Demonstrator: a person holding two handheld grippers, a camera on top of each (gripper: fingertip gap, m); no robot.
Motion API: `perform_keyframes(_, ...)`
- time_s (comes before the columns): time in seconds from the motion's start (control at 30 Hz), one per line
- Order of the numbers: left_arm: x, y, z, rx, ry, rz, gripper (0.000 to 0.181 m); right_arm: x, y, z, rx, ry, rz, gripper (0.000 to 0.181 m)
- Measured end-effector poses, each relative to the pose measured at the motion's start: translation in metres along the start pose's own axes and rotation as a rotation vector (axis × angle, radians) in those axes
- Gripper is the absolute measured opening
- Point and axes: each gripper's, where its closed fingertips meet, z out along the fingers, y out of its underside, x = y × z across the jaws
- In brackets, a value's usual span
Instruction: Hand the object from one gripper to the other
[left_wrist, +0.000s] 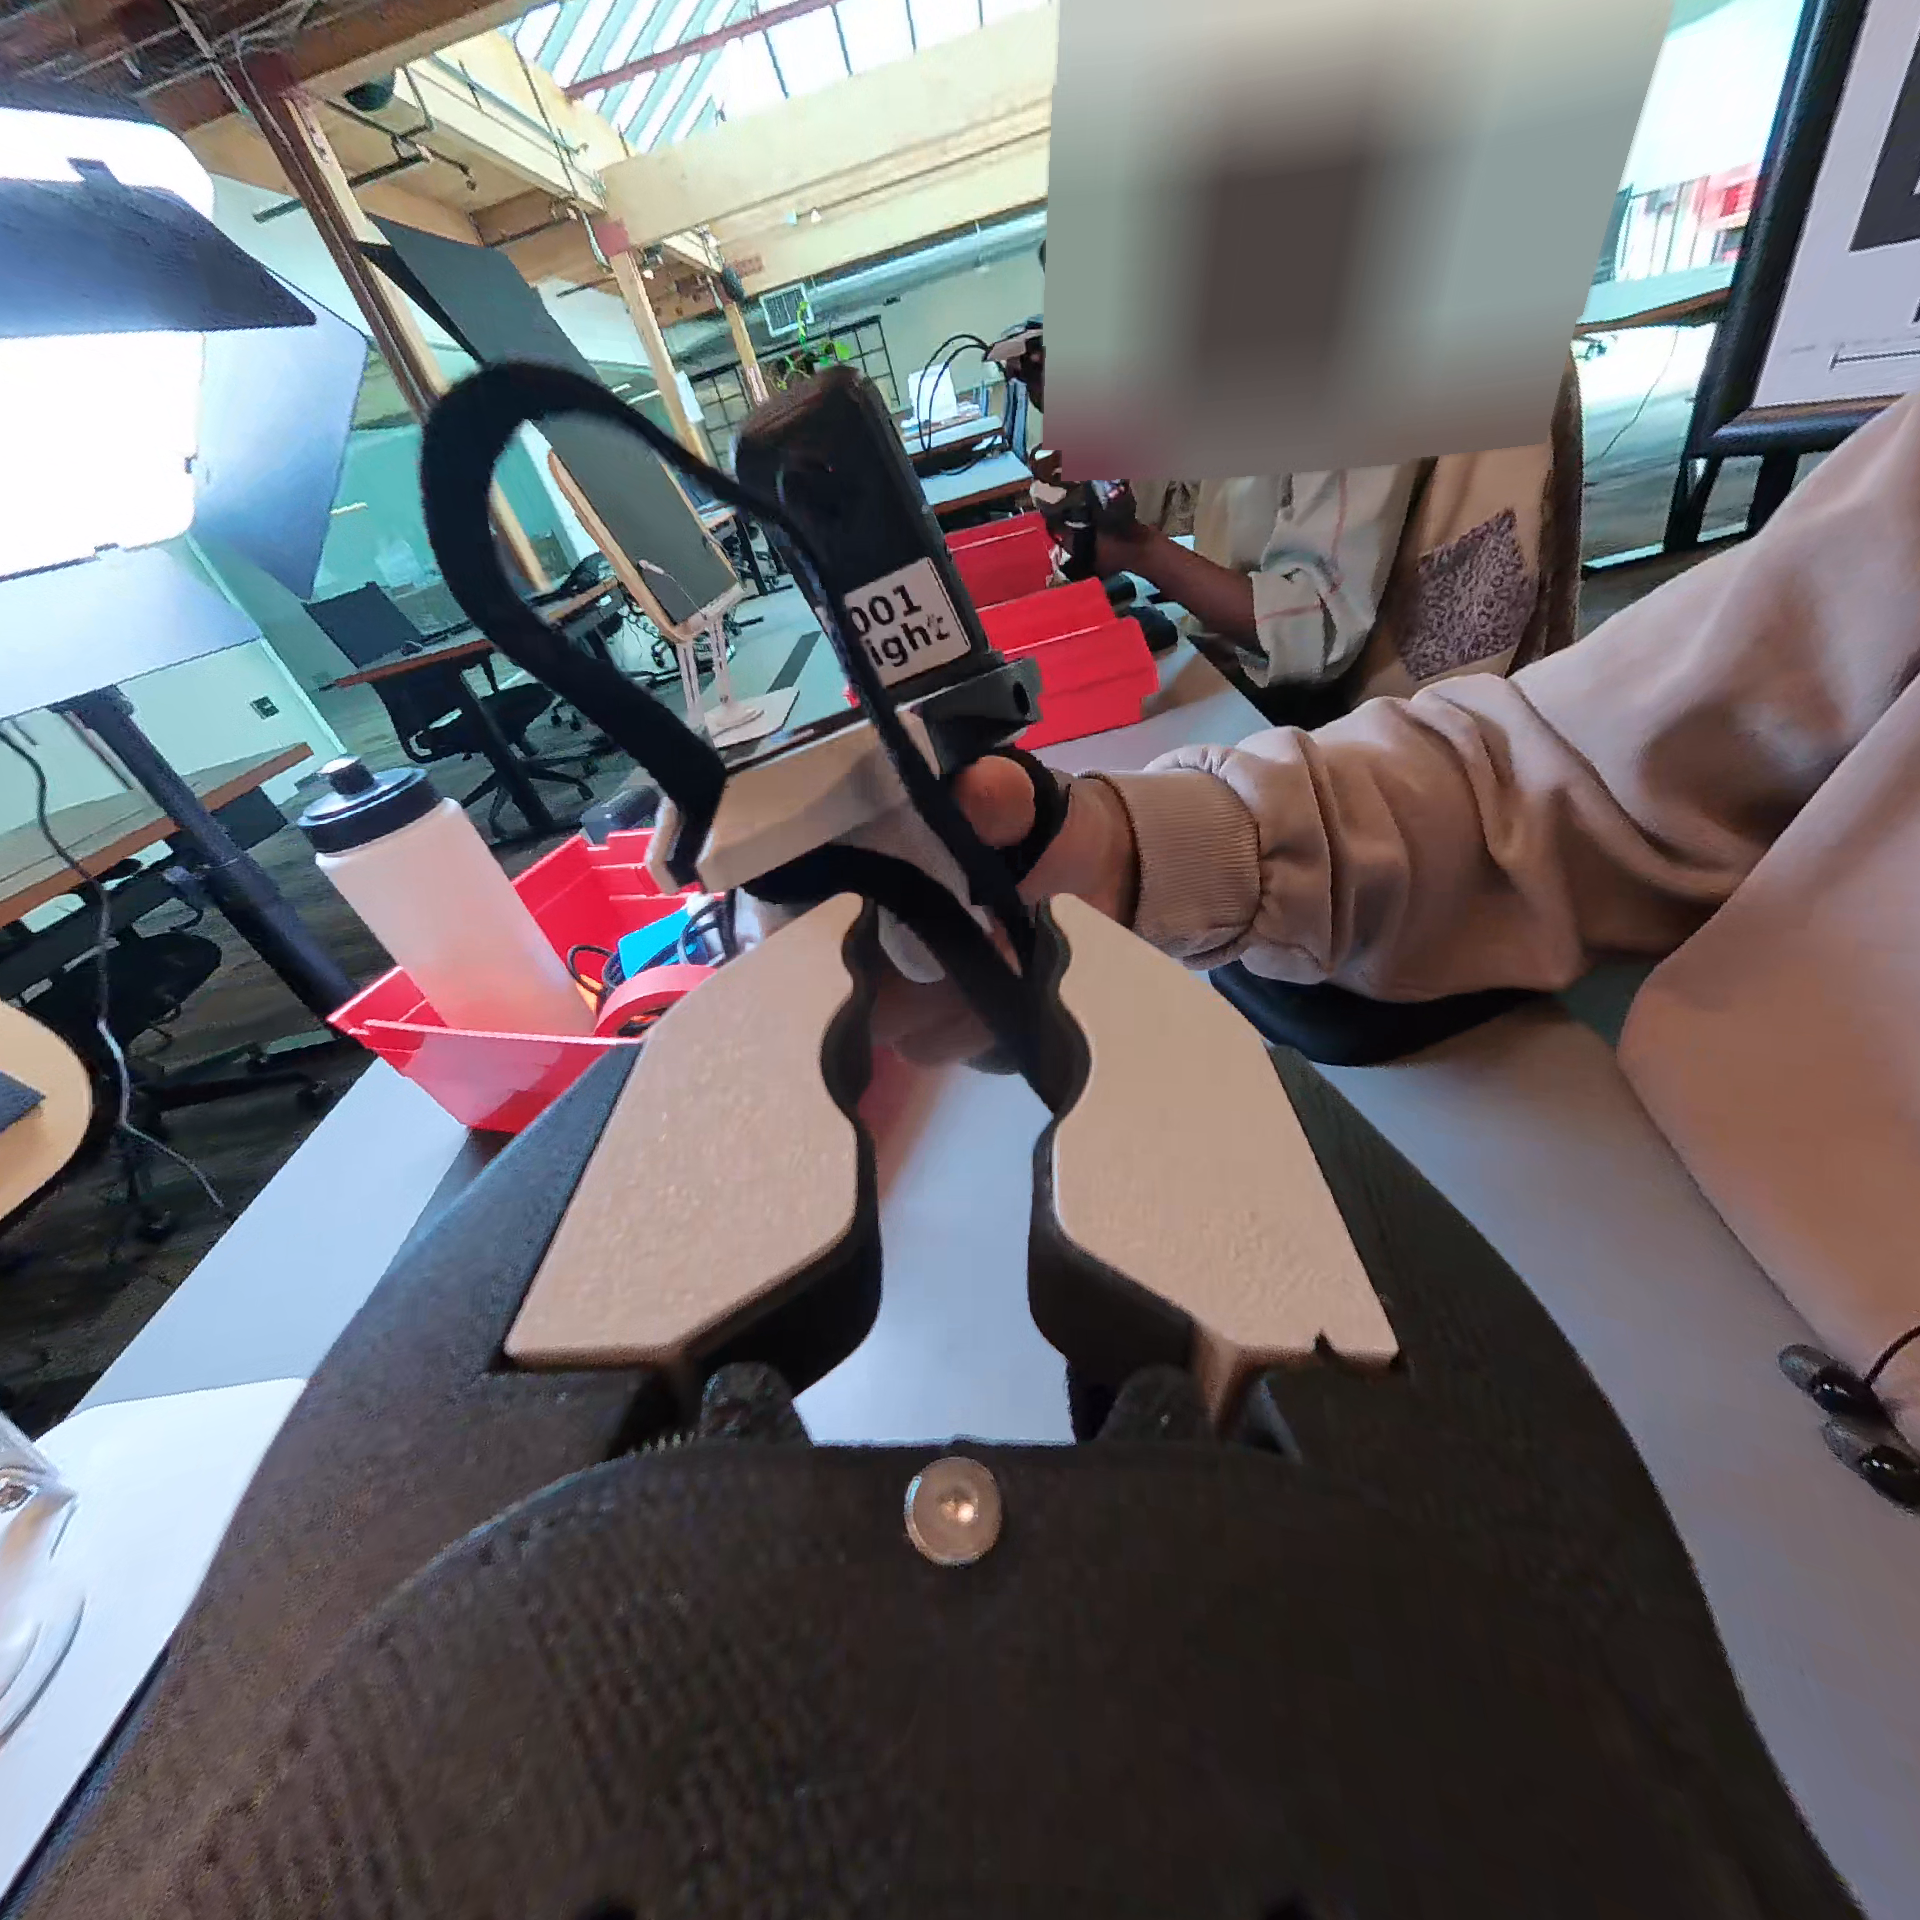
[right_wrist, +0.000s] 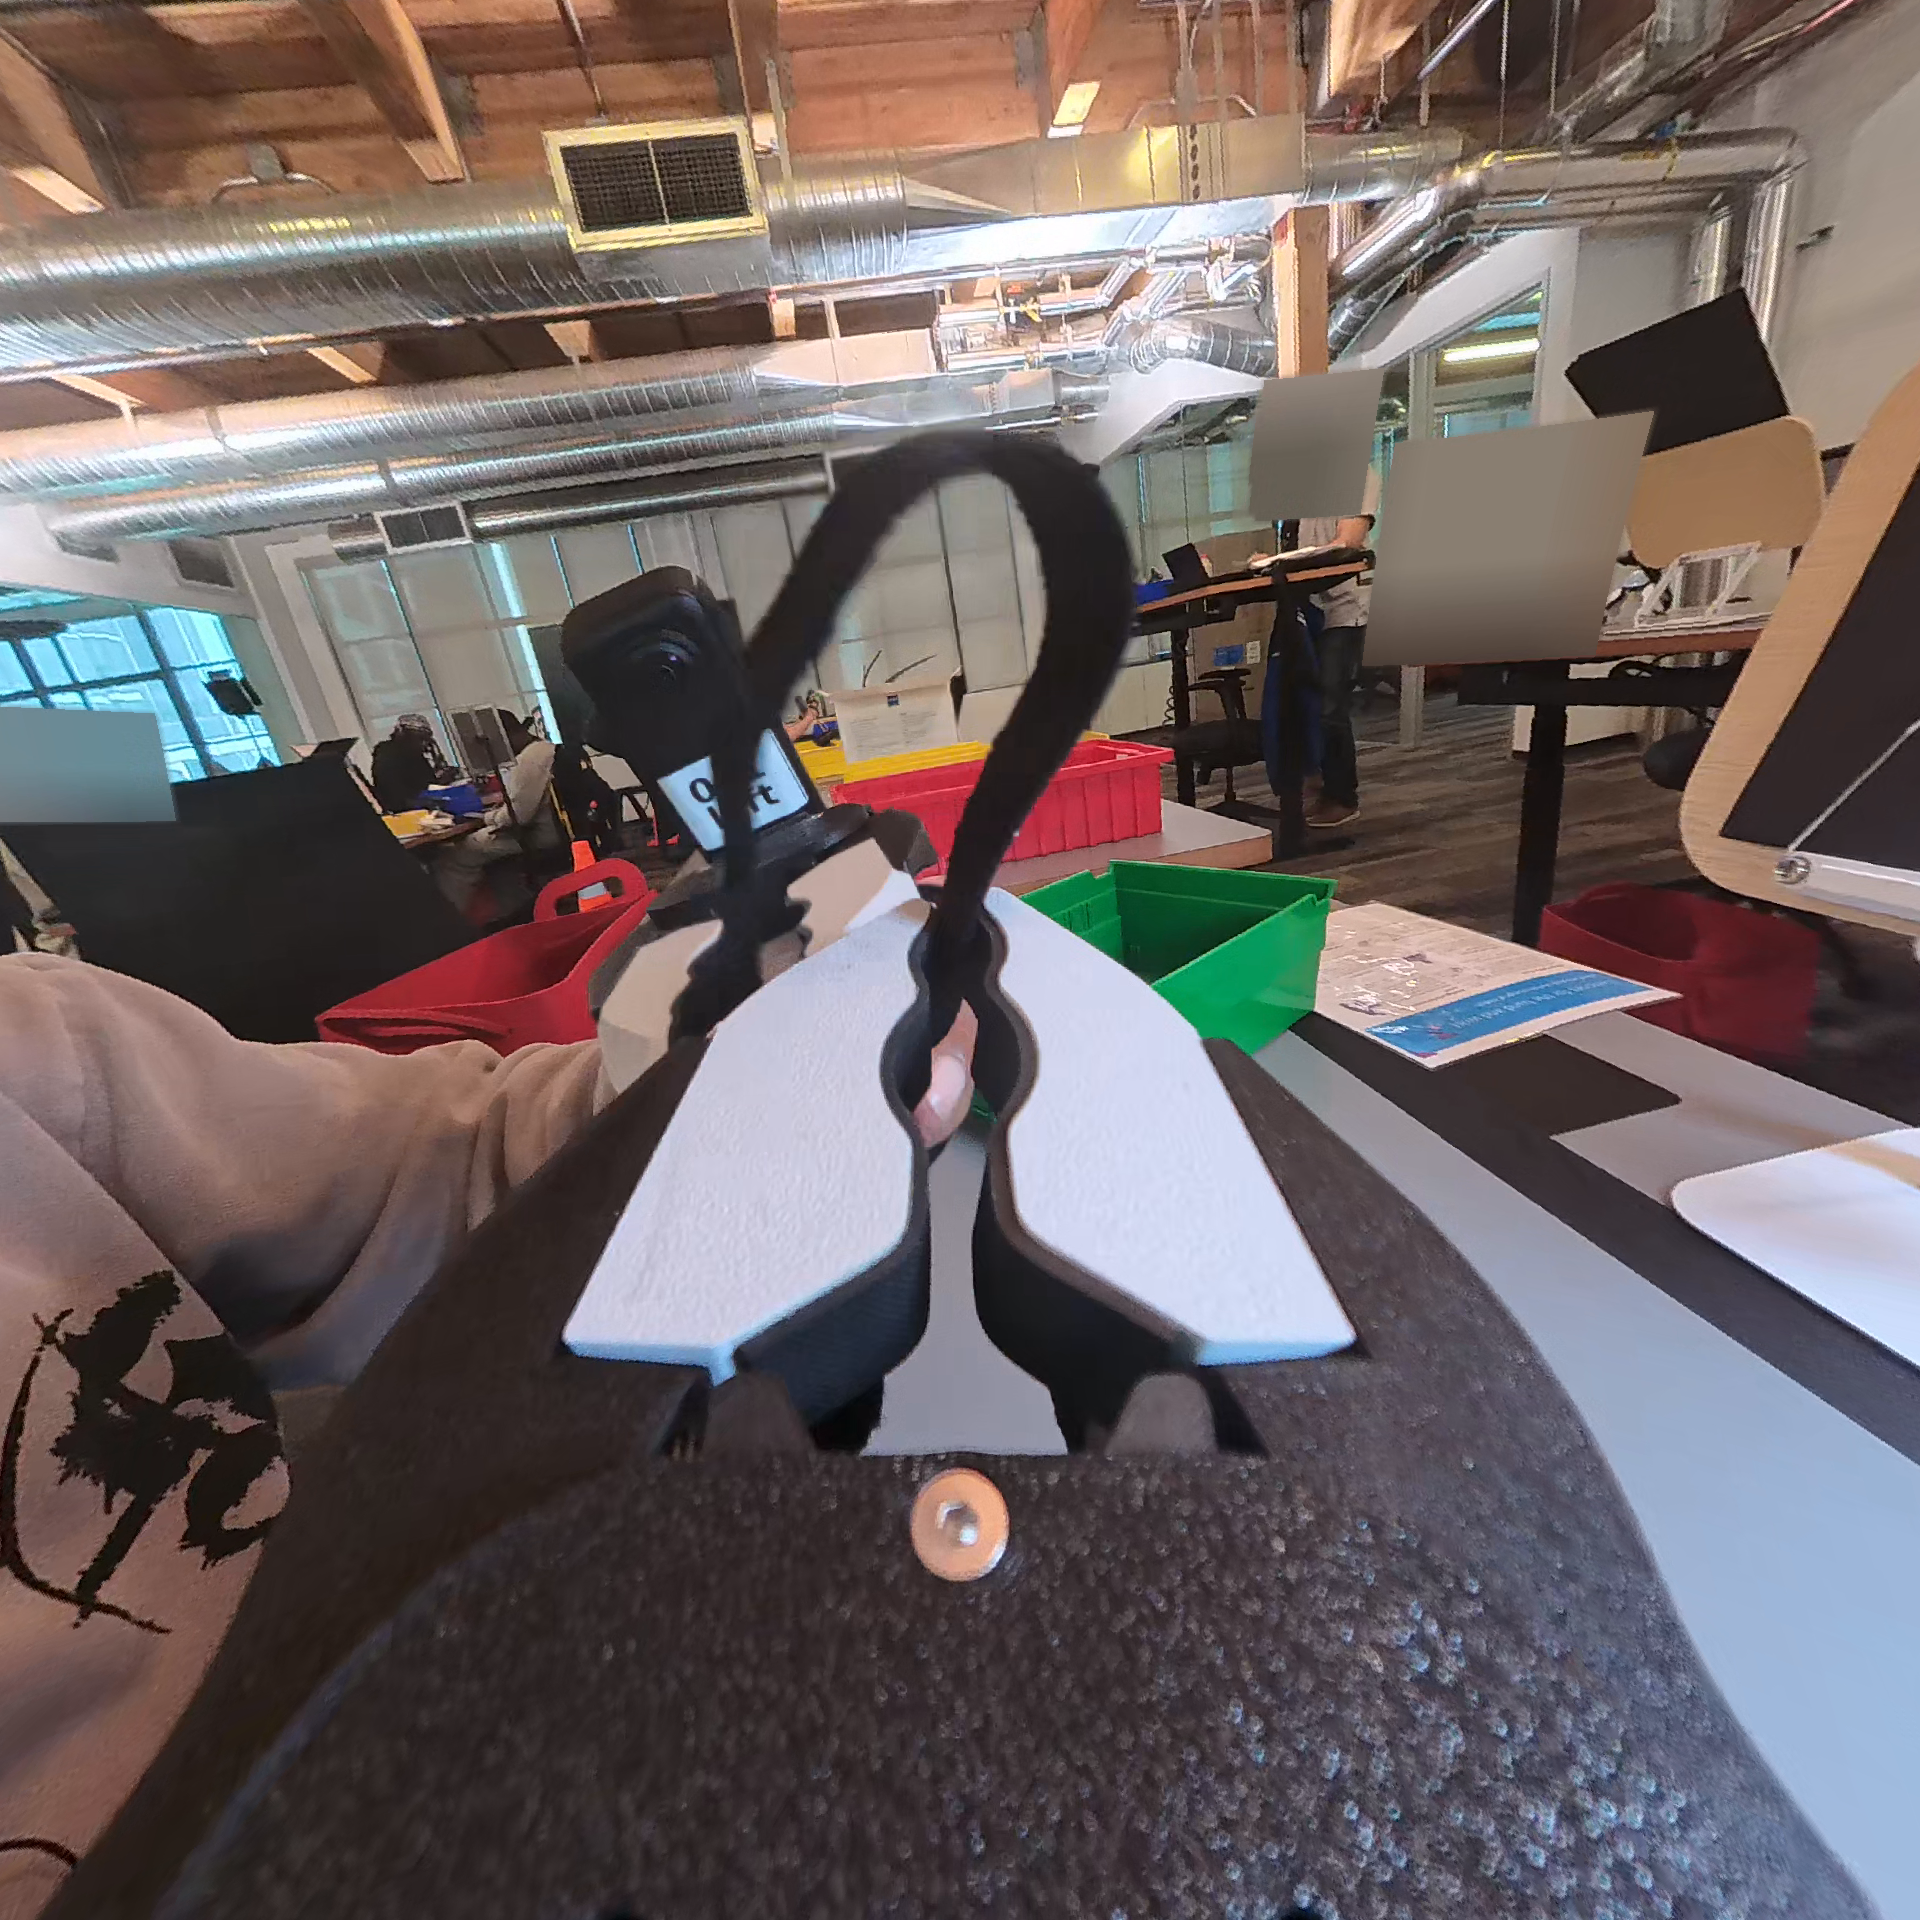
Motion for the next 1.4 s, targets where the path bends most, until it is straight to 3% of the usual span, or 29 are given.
perform_keyframes(0.33,-0.004,-0.007,-0.004,0.062,0.002,-0.038,0.031,0.006,0.007,0.002,-0.037,0.044,-0.021,0.002)
perform_keyframes(0.57,0.006,0.028,0.009,-0.121,0.05,-0.014,0.035,0.004,0.011,0.005,-0.046,0.04,-0.006,0.001)
perform_keyframes(0.63,0.004,0.036,0.011,-0.143,0.03,0.016,0.032,0.005,0.011,0.004,-0.056,0.038,0.007,0.002)
perform_keyframes(0.73,0.004,0.049,0.013,-0.212,0.039,0.028,0.003,0.008,0.009,0.002,-0.064,0.047,0.017,0.002)
perform_keyframes(0.83,0.006,0.054,0.013,-0.265,0.062,0.017,0.003,0.019,0.017,-0.004,-0.149,0.084,0.037,0.003)
perform_keyframes(1.07,-0.014,0.015,-0.009,-0.073,0.053,-0.182,0.002,0.03,0.01,-0.02,-0.146,0.032,0.158,0.044)
perform_keyframes(1.27,-0.047,-0.013,-0.042,0.077,-0.057,-0.271,0.002,0.024,0.019,-0.019,-0.172,-0.013,0.113,0.048)
perform_keyframes(1.4,-0.062,-0.026,-0.058,0.162,-0.098,-0.364,0.002,0.017,0.047,-0.005,-0.292,0.026,-0.145,0.044)
